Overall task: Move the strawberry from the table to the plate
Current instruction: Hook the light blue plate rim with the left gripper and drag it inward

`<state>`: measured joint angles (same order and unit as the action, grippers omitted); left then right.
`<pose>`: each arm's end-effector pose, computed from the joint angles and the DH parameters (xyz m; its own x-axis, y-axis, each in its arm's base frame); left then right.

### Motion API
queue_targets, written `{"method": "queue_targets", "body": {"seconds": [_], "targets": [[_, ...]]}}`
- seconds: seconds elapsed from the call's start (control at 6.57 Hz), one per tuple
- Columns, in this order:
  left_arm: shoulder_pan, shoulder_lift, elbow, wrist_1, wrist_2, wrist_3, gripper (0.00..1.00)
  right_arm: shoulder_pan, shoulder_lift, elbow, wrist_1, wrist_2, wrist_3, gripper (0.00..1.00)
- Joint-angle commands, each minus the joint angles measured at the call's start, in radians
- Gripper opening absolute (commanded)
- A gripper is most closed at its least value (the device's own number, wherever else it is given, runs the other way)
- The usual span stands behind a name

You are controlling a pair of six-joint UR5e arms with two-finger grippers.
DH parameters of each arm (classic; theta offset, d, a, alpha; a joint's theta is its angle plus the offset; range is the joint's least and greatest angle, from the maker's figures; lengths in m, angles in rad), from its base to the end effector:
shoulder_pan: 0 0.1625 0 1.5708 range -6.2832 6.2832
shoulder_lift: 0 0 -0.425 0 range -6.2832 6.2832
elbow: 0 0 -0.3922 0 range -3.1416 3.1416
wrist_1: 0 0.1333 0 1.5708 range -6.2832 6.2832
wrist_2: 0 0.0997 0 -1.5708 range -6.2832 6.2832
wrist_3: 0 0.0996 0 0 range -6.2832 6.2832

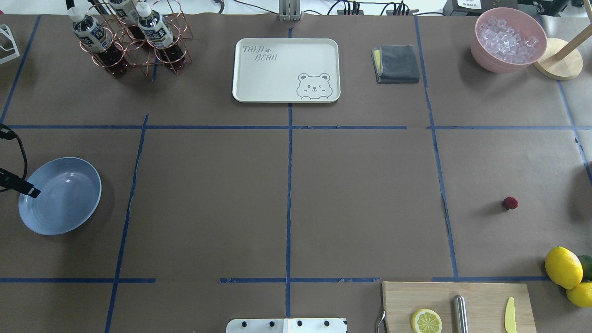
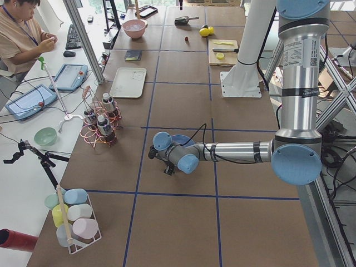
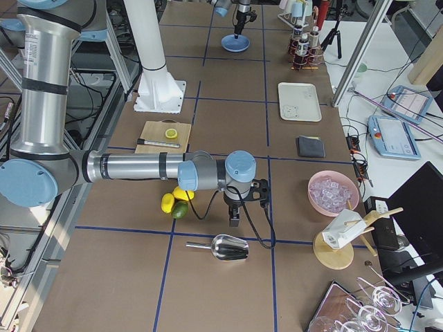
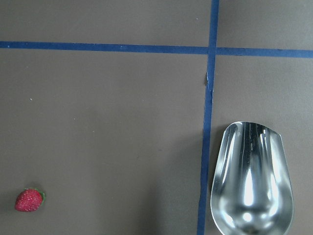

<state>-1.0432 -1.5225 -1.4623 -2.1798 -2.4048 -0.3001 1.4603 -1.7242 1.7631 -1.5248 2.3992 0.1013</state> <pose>0.1931 -0.4497 0.6649 0.5328 0.3605 -0.7656 -0.3092 0.9251 0.2205 0.0119 -0.4360 0.6259 0.6727 -0.0358 0.7390 0.0421 0.9991 0.0101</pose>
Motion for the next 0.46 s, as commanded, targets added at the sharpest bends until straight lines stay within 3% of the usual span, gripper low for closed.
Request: {"method": "queue_targets", "body": {"seconds": [0.0, 0.3], "targets": [[0.0, -0.028, -0.009, -0.002, -0.005, -0.057, 0.0, 0.0, 0.0, -0.001, 0.0, 0.001, 0.0, 1.0], [0.011, -0.086, -0.097, -0.011, -0.091, -0.28, 0.0, 0.0, 0.002, 0.004, 0.0, 0.018, 0.0, 1.0]]}}
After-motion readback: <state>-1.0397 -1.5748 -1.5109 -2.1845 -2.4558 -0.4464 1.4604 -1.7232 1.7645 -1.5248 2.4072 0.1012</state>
